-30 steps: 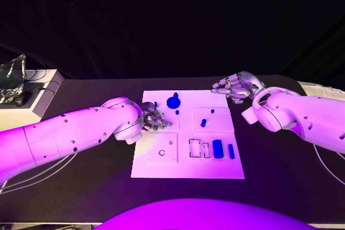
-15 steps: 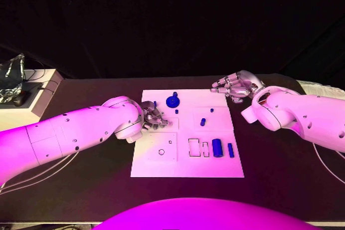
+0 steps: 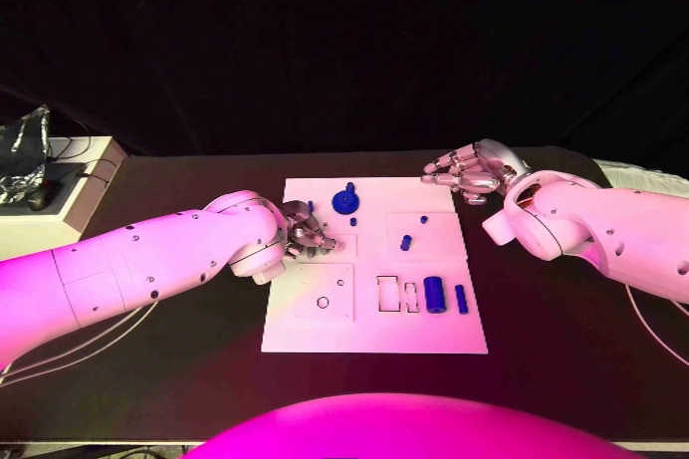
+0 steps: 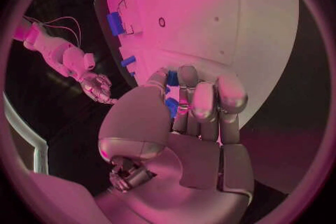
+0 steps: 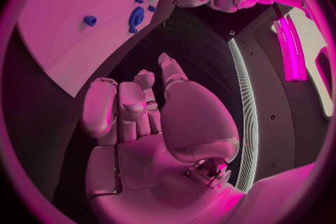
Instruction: Assemble the parts on the task board
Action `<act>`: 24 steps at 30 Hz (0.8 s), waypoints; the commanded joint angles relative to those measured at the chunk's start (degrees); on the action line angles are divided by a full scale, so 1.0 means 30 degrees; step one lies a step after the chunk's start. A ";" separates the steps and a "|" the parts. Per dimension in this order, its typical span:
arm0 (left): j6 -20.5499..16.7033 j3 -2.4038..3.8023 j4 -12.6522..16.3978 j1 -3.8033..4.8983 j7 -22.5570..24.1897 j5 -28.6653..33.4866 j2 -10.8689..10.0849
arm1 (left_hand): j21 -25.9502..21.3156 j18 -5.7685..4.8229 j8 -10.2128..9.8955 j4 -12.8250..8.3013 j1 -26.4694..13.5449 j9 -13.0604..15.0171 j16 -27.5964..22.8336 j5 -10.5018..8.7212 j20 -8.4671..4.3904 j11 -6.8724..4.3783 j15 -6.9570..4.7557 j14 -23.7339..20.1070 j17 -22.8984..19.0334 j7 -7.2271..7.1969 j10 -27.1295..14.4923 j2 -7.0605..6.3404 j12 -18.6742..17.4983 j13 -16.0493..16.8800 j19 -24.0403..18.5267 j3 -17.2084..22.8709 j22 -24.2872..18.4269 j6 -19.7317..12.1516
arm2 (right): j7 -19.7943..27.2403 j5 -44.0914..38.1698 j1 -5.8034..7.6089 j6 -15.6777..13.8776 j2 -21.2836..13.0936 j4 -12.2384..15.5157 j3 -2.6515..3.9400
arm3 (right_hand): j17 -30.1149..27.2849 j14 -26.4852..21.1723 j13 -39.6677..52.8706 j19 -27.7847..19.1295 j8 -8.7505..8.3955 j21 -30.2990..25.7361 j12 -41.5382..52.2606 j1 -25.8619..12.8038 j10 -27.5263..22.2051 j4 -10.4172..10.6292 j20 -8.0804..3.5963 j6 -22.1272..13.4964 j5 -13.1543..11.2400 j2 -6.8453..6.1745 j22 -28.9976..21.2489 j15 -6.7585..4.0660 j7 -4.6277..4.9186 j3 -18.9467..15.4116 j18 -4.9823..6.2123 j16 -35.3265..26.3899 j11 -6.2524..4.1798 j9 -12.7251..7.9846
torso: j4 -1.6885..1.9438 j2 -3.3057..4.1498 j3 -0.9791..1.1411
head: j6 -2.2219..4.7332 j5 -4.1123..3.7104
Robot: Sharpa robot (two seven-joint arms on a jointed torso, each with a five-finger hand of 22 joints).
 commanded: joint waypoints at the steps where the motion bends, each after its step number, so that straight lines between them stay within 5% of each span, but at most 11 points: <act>1: 0.0314 -0.0092 0.0033 -0.0160 0.0011 0.0491 0.0001 | -0.0026 -0.0285 -0.0312 -0.0385 0.0306 -0.0229 0.0000 0.0078 -0.0128 -0.0107 -0.0144 -0.0049 -0.0011 -0.0033 -0.0042 -0.0132 -0.0002 0.0012 -0.0013 0.2119 0.1901 -0.0219 | 0.0173 -0.0135 -0.0017 0.0223 0.0011 0.0007 0.0008 | -0.0001 0.0034 -0.0022 0.1476 -0.0090 -0.0011 -0.0081 0.0079 -0.0012 -0.0101 -0.0074 0.0034 0.0069 0.0077 0.2951 -0.0085 0.0080 -0.0003 0.0042 -0.0096 -0.0067 -0.0028 | -0.0003 0.0003 -0.0002 | 0.0013 0.0033; 9: 0.0155 0.0012 0.0235 -0.0261 0.0320 0.1014 -0.0151 | -0.0197 -0.0292 -0.0066 -0.2438 -0.0930 0.0058 -0.0147 -0.0087 -0.0108 -0.0021 -0.0113 -0.0082 -0.0104 0.0042 -0.0046 -0.1236 -0.0104 -0.0082 -0.0075 0.8739 0.1892 -0.0632 | 0.0135 -0.0151 -0.0053 0.0305 0.0004 -0.0019 0.0008 | -0.0001 0.0034 -0.0022 0.1476 -0.0090 -0.0011 -0.0081 0.0079 -0.0012 -0.0101 -0.0074 0.0034 0.0069 0.0077 0.2951 -0.0085 0.0080 -0.0003 0.0042 -0.0096 -0.0067 -0.0028 | -0.0016 0.0001 0.0002 | 0.0017 0.0052; 11: 0.0168 0.0029 0.0281 -0.0282 0.0400 0.1140 -0.0185 | -0.0215 -0.0282 0.0050 -0.2870 -0.1085 0.0182 -0.0130 -0.0074 -0.0092 -0.0062 -0.0093 -0.0071 -0.0089 0.0081 -0.0057 -0.1149 -0.0135 -0.0112 -0.0080 0.9529 0.1899 -0.0770 | 0.0126 -0.0155 -0.0069 0.0325 0.0002 -0.0025 0.0008 | -0.0001 0.0034 -0.0022 0.1476 -0.0090 -0.0011 -0.0081 0.0079 -0.0012 -0.0101 -0.0074 0.0034 0.0069 0.0077 0.2951 -0.0085 0.0080 -0.0003 0.0042 -0.0096 -0.0067 -0.0028 | -0.0013 0.0005 0.0002 | 0.0021 0.0053; 24: 0.0444 0.0068 0.0474 -0.0363 0.0724 0.1808 -0.0363 | -0.0262 -0.0308 0.0242 -0.3862 -0.1644 0.0358 -0.0176 -0.0078 -0.0073 -0.0091 -0.0065 -0.0062 -0.0104 0.0119 0.0119 -0.1038 -0.0256 -0.0260 -0.0105 1.0670 0.1924 -0.0813 | 0.0065 -0.0189 -0.0137 0.0444 0.0001 -0.0053 0.0008 | 0.0006 0.0034 -0.0017 0.1476 -0.0095 0.0013 -0.0094 0.0087 0.0017 -0.0151 -0.0081 0.0058 0.0087 0.0117 0.2956 -0.0090 0.0078 0.0003 0.0035 -0.0106 -0.0075 -0.0040 | -0.0013 0.0005 0.0006 | -0.0007 0.0047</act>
